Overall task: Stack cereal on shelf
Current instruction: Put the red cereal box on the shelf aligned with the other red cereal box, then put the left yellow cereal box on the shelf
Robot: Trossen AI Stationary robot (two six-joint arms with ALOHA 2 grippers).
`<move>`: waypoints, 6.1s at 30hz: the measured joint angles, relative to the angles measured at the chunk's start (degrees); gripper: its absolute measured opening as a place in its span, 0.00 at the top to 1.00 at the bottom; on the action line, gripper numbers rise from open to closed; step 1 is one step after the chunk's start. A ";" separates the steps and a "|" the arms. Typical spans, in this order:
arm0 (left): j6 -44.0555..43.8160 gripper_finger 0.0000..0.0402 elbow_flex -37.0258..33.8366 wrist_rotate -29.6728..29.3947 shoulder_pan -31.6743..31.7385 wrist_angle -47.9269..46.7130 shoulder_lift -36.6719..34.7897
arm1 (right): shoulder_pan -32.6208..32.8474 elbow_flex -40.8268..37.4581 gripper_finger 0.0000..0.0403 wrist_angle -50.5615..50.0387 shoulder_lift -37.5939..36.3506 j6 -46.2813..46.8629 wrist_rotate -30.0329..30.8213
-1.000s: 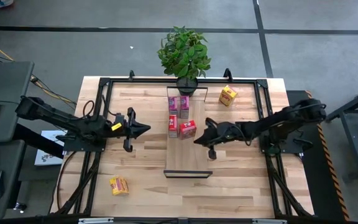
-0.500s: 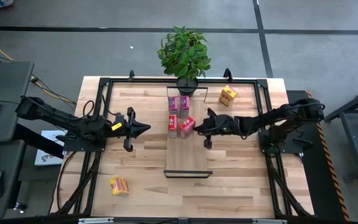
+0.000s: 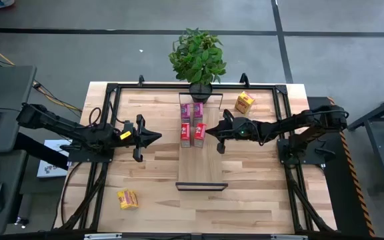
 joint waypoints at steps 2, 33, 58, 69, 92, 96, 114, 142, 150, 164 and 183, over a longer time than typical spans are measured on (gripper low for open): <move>0.00 1.00 0.00 0.00 0.00 0.00 0.00 | 0.00 -0.02 1.00 0.88 0.00 0.10 0.01; 0.00 0.99 0.00 0.06 0.00 -0.12 0.00 | -2.71 -0.02 1.00 2.19 0.17 -1.35 -2.82; 1.75 0.98 0.07 5.07 -0.26 2.87 0.07 | -2.84 -0.04 1.00 -24.09 -14.12 0.10 -1.52; 4.92 0.61 9.53 12.22 -0.31 -6.84 3.17 | -2.45 -0.04 1.00 -25.67 -19.41 1.86 -1.50; -4.11 0.21 38.23 19.56 -26.43 -65.83 21.43 | -2.45 -0.04 1.00 -26.17 -19.41 4.70 -1.47; -4.86 0.21 38.21 19.05 -30.64 -70.29 22.83 | -2.45 -0.04 1.00 -26.19 -19.41 4.88 -1.47; -16.25 0.21 38.21 17.17 -42.37 -76.03 23.21 | -2.45 -0.04 1.00 -26.56 -19.41 5.99 -1.43; -11.70 0.21 38.21 8.00 -47.56 -85.24 27.33 | -2.44 -0.15 1.00 -27.54 -19.43 8.75 -0.53; -2.21 0.21 38.19 7.68 -47.47 -85.31 30.84 | -2.43 -0.15 1.00 -27.46 -19.43 9.16 -0.53; -5.94 0.21 38.18 -4.73 -43.66 -75.44 37.12 | -2.44 -0.22 1.00 -27.49 -19.43 9.16 -0.53; -32.01 0.21 38.18 1.27 -42.10 -72.01 40.00 | -2.45 -0.22 1.00 -27.85 -19.37 9.16 -0.53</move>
